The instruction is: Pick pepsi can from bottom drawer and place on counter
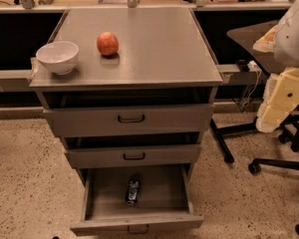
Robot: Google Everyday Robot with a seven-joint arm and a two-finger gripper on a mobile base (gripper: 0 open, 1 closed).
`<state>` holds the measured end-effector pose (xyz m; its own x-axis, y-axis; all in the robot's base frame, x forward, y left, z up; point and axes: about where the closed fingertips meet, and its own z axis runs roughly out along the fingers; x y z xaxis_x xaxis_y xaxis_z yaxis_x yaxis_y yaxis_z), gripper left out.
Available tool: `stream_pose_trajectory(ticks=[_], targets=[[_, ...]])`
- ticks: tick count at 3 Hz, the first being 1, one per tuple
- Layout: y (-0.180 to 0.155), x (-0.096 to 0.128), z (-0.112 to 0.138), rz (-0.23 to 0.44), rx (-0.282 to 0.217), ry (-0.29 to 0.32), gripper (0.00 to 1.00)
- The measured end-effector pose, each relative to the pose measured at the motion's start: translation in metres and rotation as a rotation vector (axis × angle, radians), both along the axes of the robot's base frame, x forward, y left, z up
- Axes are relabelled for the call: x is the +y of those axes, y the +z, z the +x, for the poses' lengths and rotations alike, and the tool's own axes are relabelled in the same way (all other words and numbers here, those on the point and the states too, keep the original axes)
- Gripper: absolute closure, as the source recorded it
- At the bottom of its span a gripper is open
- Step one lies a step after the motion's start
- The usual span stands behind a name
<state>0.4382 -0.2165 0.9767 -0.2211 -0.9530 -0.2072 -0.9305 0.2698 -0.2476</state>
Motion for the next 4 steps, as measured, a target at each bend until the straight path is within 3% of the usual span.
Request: stream_pose_trajectory(ticks=[2,3,4], targets=[[-0.019,0.003,0.008,-0.004,0.026,-0.007,0.00],[-0.074,0.039,0.018,0.003,0.060,0.064,0.00],[-0.153,0.100,0.012,0.050,0.112,0.166,0.00]])
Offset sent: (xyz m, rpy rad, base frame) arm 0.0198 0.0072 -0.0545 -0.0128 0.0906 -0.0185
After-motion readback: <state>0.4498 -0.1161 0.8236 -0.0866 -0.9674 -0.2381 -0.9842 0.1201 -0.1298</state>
